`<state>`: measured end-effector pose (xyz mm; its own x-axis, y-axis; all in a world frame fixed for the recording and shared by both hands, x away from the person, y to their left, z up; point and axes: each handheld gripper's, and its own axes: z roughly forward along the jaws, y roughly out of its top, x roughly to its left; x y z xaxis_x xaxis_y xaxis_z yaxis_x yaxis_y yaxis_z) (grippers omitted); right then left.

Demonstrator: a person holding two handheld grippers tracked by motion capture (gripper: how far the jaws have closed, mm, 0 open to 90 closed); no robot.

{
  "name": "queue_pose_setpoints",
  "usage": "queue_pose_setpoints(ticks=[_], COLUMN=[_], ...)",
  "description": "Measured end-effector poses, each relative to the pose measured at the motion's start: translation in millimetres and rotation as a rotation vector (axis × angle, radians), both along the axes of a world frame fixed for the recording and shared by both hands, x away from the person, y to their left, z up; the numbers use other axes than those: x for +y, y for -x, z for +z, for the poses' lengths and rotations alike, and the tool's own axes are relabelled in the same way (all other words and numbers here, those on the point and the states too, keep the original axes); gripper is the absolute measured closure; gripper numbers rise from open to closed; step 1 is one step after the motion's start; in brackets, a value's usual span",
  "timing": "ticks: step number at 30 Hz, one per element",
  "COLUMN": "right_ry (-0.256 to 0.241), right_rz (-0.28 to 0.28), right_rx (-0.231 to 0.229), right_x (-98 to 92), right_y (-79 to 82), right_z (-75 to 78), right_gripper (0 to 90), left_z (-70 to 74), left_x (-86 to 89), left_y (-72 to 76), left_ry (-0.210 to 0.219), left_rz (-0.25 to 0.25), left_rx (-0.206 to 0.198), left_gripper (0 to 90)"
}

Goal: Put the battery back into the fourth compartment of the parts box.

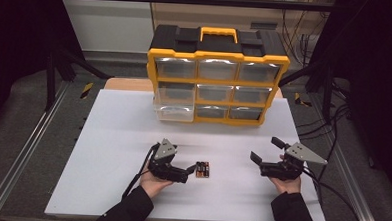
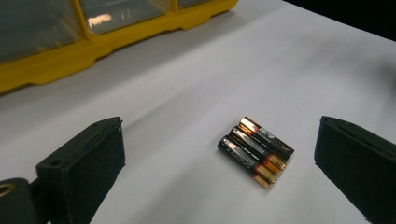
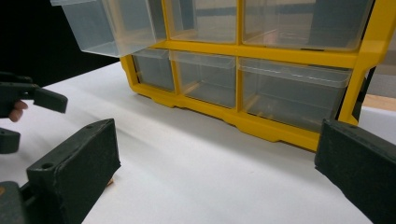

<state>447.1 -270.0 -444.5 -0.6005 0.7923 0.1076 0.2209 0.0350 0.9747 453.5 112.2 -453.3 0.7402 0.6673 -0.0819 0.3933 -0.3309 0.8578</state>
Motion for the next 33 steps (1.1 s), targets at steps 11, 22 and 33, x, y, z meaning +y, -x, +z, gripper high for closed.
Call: queue_pose_setpoints(ticks=[11,22,33], right_ry=[0.000,0.001,-0.001], right_rz=[0.004,0.003,0.001], right_rx=[0.002,0.002,0.011], right_x=[0.1,0.4,0.3], right_y=[-0.3,-0.9,-0.7], right_z=[-0.1,-0.5,-0.3], right_gripper=[0.4,0.3,0.3], left_z=[-13.1,-20.9,-22.9], left_x=[-18.8,-29.5,-42.5], left_y=[-4.5,-7.4,-3.6], left_ry=[-0.051,-0.091,-0.146], left_rz=[0.011,0.080,0.079], left_rx=[0.057,0.151,0.192], left_gripper=[1.8,15.6,34.3])
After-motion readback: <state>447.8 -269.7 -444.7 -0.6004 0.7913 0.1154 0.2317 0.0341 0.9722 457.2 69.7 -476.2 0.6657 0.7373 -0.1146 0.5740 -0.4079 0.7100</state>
